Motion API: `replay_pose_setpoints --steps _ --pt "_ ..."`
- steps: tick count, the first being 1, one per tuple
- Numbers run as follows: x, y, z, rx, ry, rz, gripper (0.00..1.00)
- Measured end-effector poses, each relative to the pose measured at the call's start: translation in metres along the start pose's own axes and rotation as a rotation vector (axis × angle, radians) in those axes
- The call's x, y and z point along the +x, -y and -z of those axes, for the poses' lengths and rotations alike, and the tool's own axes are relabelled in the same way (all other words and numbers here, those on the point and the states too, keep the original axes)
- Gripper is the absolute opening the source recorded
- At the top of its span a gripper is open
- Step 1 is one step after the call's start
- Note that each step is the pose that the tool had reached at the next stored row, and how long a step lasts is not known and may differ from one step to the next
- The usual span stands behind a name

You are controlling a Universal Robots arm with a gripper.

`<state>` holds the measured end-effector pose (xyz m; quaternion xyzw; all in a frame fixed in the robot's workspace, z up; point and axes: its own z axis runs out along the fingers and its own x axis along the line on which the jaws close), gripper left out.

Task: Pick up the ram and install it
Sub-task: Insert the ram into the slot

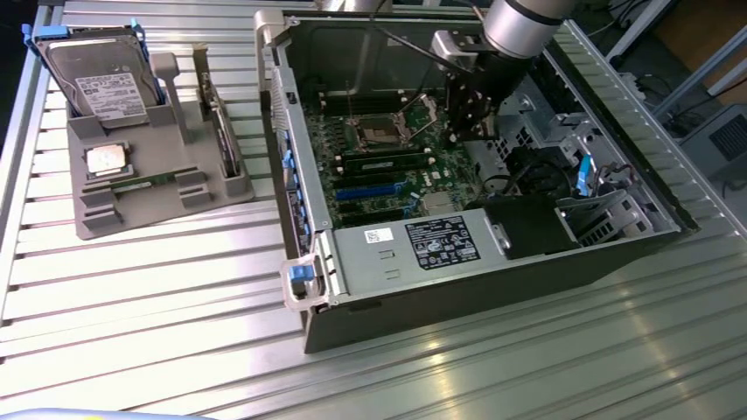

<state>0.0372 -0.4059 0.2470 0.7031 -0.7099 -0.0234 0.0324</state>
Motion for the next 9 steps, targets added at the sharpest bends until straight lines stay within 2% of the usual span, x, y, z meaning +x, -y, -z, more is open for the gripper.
replay_pose_setpoints --steps 2,9 --pt "0.000 0.0178 0.0051 -0.0006 -0.0001 0.000 0.11" --pt "0.000 0.0285 0.0410 -0.0006 0.0002 0.000 0.11"
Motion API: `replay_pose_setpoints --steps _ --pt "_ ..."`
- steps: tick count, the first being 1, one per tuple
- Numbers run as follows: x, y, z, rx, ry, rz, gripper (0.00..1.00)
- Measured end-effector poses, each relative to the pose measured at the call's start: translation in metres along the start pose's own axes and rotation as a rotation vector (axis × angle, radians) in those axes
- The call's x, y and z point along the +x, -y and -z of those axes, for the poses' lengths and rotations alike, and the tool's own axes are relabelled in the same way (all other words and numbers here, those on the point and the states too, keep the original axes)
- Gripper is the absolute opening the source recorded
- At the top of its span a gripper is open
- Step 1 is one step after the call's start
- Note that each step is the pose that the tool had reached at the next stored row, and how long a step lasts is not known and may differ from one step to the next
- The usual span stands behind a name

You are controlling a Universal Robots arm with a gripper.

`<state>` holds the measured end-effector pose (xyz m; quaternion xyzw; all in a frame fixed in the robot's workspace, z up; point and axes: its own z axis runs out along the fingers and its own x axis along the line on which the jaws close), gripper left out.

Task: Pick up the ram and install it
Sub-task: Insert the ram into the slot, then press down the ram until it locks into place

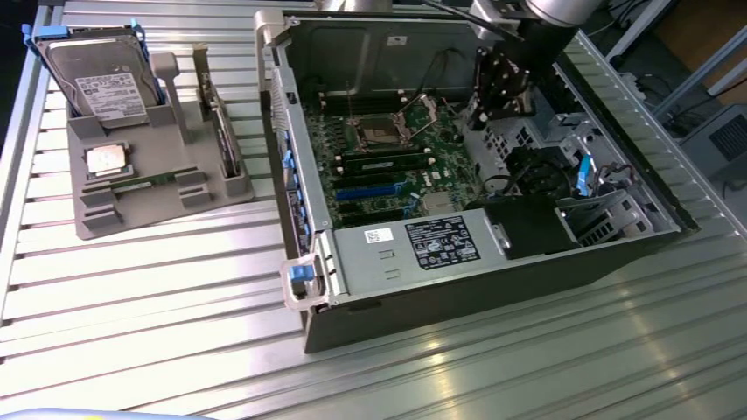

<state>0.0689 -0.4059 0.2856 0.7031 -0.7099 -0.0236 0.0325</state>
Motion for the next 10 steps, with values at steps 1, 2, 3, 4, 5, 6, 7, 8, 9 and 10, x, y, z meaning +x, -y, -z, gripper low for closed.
replay_pose_setpoints --steps 1,2,3,4,5,6,7,8,9,10 --pt "0.0000 0.0002 0.0059 -0.0001 0.0002 0.000 0.11" --pt "0.0001 -0.0001 0.0098 -0.0001 0.0021 0.000 0.11" --pt "0.0001 -0.0001 0.0107 -0.0001 0.0046 0.000 0.11" --pt "0.0001 -0.0001 0.0106 -0.0001 0.0053 0.000 0.11" --pt "0.0001 -0.0001 0.0107 -0.0001 0.0052 0.000 0.11" --pt "0.0001 -0.0001 0.0107 -0.0001 0.0052 0.000 0.11" --pt "0.0001 -0.0009 0.0106 -0.0001 0.0051 0.000 0.11" --pt "0.0001 -0.0039 0.0089 -0.0001 0.0052 0.000 0.11" --pt "0.0001 -0.0067 0.0059 -0.0001 0.0051 0.000 0.11" --pt "0.0001 -0.0089 0.0026 -0.0001 0.0050 0.000 0.11"
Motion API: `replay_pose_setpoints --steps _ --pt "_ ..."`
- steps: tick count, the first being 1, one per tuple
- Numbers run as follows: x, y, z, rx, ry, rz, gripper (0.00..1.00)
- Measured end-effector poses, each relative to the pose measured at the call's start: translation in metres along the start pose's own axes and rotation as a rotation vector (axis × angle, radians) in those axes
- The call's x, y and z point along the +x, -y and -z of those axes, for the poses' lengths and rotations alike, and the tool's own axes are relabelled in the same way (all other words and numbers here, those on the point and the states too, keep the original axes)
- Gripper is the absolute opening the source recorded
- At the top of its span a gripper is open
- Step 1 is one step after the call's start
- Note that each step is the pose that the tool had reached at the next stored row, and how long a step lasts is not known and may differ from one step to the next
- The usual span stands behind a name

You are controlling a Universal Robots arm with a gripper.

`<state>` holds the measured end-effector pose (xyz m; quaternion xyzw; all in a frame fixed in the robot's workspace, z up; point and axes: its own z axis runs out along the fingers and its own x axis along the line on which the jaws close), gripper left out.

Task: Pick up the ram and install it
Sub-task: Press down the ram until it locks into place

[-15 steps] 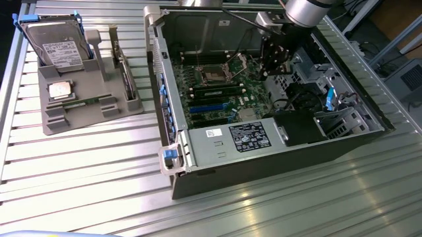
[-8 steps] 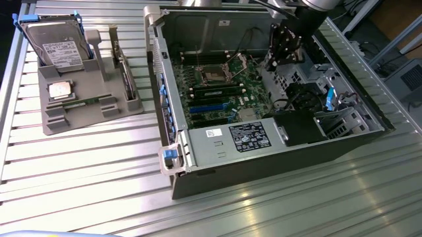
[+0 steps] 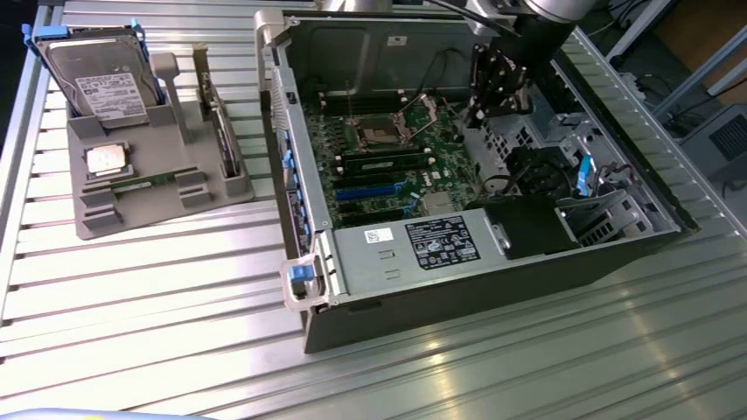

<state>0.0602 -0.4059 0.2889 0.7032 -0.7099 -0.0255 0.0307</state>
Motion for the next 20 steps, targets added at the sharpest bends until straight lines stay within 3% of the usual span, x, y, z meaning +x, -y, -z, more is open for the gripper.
replay_pose_setpoints --steps 4,10,20 --pt "0.000 -0.0106 -0.0137 0.0000 0.0001 0.000 0.11" --pt "0.002 -0.0335 -0.0298 0.0000 0.0000 0.000 0.11" --pt "0.003 -0.0415 -0.0572 0.0001 0.0001 0.000 0.11"
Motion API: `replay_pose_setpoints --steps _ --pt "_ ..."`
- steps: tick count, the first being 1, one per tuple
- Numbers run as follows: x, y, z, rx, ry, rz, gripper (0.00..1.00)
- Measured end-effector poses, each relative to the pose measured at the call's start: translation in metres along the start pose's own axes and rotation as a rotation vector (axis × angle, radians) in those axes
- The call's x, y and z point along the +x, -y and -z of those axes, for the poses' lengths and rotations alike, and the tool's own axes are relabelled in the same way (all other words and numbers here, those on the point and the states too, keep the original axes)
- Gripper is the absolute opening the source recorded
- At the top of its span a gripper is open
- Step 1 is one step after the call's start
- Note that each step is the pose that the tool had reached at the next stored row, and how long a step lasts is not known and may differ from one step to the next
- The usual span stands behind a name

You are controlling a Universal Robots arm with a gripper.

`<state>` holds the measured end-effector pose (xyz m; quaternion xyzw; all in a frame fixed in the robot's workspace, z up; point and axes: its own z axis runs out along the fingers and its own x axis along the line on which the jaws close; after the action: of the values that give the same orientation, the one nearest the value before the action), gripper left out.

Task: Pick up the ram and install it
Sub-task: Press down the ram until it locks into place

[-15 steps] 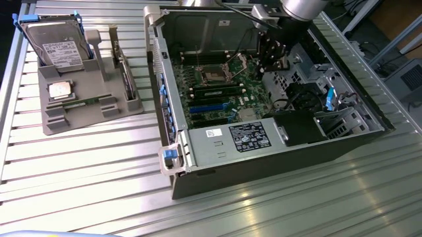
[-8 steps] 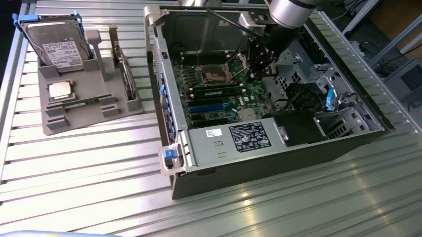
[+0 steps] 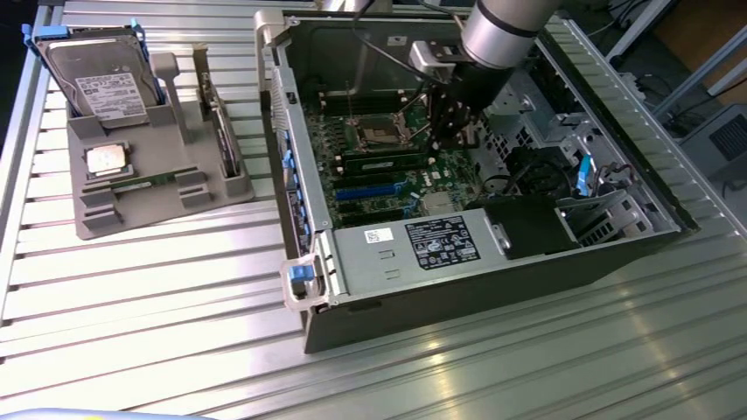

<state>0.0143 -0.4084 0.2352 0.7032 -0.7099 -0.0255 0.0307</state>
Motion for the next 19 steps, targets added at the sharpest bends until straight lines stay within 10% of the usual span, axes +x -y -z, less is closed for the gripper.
replay_pose_setpoints --steps 6,17,19 --pt "0.000 -0.0072 0.0086 0.0033 0.0010 0.000 0.11" --pt "0.001 -0.1109 -0.0010 0.0139 0.0034 0.000 0.11" --pt "0.001 -0.1123 -0.0031 0.0139 0.0033 0.000 0.11"
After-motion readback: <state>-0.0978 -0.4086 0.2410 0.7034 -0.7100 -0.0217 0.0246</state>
